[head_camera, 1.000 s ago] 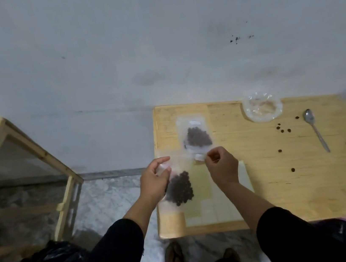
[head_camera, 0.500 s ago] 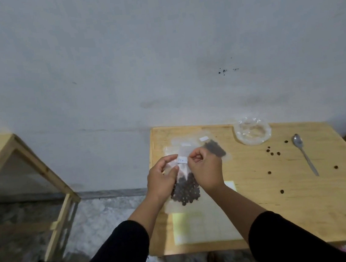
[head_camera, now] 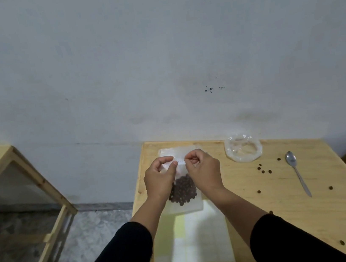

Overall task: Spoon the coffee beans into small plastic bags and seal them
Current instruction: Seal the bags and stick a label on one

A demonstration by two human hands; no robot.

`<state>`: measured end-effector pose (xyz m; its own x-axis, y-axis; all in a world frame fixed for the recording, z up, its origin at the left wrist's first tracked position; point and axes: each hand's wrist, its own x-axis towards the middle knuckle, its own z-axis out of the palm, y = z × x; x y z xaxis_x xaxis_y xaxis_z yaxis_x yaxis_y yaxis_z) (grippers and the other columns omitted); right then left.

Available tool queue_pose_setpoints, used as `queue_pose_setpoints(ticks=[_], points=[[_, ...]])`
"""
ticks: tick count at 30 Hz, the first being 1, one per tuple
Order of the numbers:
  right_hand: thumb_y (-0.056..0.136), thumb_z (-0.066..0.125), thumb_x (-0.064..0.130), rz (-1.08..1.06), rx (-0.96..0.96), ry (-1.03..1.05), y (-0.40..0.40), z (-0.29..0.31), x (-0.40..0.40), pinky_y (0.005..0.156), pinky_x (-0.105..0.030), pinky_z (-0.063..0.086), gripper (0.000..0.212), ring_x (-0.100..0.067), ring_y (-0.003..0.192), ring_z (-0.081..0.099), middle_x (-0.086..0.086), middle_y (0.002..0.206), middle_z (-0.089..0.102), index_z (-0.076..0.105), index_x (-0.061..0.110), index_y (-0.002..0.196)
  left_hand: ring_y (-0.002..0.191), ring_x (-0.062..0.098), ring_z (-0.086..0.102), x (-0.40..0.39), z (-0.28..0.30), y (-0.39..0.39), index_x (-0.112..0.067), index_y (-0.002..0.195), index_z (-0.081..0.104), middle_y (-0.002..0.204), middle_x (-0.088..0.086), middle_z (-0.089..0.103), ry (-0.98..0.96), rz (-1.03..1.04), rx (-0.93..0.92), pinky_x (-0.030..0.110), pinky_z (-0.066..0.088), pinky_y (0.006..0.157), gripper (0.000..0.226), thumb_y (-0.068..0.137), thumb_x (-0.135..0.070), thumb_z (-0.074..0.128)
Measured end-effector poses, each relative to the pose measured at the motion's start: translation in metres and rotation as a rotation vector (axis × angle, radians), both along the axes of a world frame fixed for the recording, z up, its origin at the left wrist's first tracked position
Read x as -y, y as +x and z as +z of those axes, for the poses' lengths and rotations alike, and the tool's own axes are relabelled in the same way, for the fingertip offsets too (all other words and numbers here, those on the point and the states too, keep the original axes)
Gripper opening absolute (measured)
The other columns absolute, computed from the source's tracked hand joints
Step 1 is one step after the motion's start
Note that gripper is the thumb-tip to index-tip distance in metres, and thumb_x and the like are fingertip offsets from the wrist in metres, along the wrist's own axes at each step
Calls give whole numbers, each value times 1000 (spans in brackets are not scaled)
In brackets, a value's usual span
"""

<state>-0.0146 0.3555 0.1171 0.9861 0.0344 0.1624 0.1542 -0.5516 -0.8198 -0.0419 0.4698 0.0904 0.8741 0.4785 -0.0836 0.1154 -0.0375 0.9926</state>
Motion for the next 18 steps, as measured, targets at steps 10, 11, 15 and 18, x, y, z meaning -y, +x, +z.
queue_pose_setpoints(ticks=[10,11,15,18], points=[[79,72,20,-20,-94,190,12,0,21,93,-20,39,23,-10,109,49,11,132,48,66,42,75,106,8,56,19,5,22,-29,88,67,98,-18,65,-76,84,11,24,44,87,10,80,-25,71],[79,73,20,-23,-117,217,14,1,22,93,-16,36,18,-6,117,46,12,132,47,69,38,79,106,8,55,21,6,22,-29,89,66,98,-18,64,-81,78,15,23,43,87,10,81,-25,72],[77,74,17,-30,-183,336,20,-1,25,91,-17,43,10,-5,109,56,14,110,63,75,24,84,107,7,54,27,10,25,-29,90,66,100,-18,64,-63,15,24,22,42,88,12,81,-22,71],[77,74,16,-90,-247,421,25,1,26,85,-21,50,10,-7,91,64,9,89,72,75,21,85,107,8,54,26,8,26,-29,94,66,103,-19,63,-45,-39,26,29,46,94,16,81,-20,71]])
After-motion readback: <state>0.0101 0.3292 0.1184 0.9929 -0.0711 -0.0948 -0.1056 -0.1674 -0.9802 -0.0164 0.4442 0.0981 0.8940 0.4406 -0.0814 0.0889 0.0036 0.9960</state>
